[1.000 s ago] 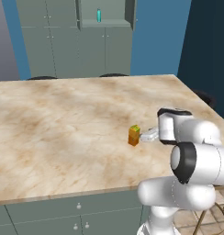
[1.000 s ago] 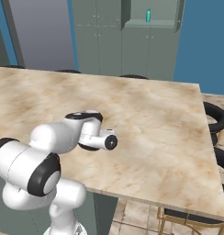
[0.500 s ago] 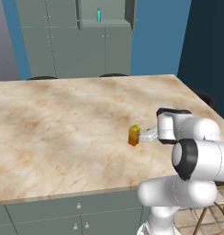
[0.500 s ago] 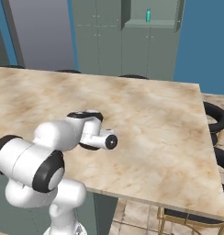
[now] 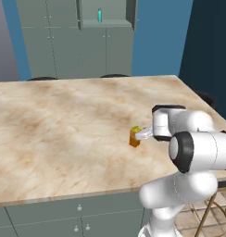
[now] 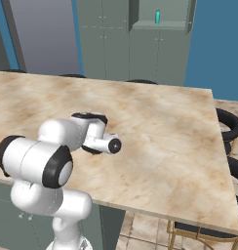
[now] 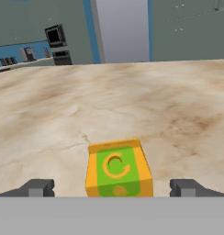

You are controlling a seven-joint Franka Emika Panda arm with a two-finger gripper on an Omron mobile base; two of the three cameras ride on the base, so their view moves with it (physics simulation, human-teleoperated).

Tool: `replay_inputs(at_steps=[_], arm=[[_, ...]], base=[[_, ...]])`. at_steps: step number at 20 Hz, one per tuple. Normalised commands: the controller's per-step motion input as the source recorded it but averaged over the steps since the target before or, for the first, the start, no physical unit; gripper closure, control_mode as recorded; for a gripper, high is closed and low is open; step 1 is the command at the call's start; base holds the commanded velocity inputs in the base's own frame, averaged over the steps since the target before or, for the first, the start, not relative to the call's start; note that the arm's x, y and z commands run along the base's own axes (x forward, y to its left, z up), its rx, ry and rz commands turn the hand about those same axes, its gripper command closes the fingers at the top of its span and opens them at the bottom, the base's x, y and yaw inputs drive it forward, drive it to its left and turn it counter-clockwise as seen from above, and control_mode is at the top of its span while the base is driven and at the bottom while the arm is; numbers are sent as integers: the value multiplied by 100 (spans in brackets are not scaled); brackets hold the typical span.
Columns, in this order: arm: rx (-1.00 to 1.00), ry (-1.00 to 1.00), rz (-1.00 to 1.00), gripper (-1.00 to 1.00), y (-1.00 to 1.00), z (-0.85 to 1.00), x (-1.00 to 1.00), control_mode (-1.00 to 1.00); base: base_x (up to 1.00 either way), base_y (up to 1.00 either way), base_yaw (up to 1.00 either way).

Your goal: Pick the water bottle, boxed drink from the counter and place them in the open cabinet.

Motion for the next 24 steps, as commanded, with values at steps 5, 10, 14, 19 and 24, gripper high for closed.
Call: replay_inputs(at_steps=[5,10,14,19,24], arm=[[0,0,0,-100,6,-12,13,-100],[0,0,0,-100,8,-15,19,-100],[0,1,0,-100,0,-4,19,-100],[0,1,0,-100,0,-6,9,-100],[0,0,0,-100,2,-12,17,-100]], base=[[0,0,0],[0,0,0],[0,0,0],[0,0,0],[0,0,0]])
